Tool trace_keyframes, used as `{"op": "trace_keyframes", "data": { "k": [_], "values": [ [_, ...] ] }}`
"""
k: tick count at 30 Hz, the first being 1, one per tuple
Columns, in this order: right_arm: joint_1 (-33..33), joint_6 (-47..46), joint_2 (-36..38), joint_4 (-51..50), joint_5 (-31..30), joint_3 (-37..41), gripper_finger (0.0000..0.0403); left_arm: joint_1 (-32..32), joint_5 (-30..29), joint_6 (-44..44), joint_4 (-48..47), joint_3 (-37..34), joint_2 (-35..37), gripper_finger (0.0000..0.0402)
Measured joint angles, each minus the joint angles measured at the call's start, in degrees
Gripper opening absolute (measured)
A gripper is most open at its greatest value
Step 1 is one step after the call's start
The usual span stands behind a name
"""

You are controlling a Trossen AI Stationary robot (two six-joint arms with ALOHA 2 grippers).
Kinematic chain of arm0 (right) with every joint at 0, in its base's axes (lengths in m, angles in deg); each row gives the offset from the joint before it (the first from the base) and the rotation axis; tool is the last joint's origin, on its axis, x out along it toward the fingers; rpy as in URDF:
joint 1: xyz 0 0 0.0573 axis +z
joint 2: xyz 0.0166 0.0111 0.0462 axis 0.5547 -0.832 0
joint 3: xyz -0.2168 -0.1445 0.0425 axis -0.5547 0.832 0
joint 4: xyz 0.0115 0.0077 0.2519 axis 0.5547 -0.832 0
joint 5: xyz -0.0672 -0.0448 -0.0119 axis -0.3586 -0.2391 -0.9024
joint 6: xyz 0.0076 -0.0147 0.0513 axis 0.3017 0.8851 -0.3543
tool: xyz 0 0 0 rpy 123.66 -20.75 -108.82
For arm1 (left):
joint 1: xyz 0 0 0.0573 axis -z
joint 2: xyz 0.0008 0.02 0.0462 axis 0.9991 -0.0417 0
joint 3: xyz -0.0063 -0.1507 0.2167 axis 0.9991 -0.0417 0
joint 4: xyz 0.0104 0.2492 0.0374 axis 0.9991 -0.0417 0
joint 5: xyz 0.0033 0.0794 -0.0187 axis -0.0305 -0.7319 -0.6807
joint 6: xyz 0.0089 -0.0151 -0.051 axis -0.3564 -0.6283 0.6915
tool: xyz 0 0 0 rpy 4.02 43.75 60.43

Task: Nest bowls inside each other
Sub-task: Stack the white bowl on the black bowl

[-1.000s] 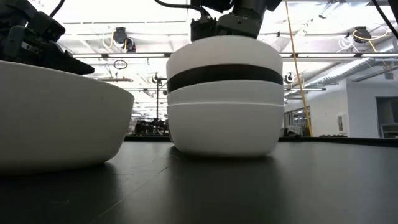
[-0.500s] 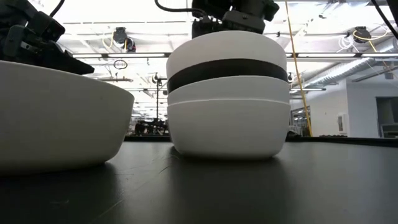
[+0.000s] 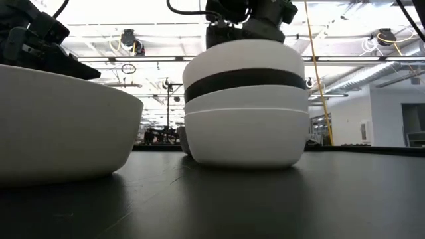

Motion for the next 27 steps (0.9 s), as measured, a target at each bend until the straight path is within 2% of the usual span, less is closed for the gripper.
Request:
{"op": "trace_keyframes", "data": {
  "k": [5, 10, 16, 21, 27],
  "values": [
    [0.4, 0.4, 0.0, -0.33, -7.41, 0.31, 0.0265, 0.01, 0.02, -0.02, 0.0, 0.0, 0.0, 0.006],
    [0.42, -0.82, 0.07, 0.66, -7.66, 1.09, 0.0284, 0.01, 0.01, 0.0, -0.02, 0.0, 0.01, 0.006],
    [0.92, -2.19, 0.09, 1.2, -8.32, 1.18, 0.028, -0.01, 0.02, -0.02, -0.02, 0.0, 0.0, 0.006],
    [2.63, -2.22, 0.0, 1.87, -13.25, 1.62, 0.0286, -0.01, 0.0, -0.02, -0.02, 0.0, 0.0, 0.006],
    [3.0, -2.8, 0.07, 2.38, -11.35, 2.1, 0.0271, 0.01, 0.0, -0.02, -0.04, 0.0, 0.02, 0.006]
  ]
}}
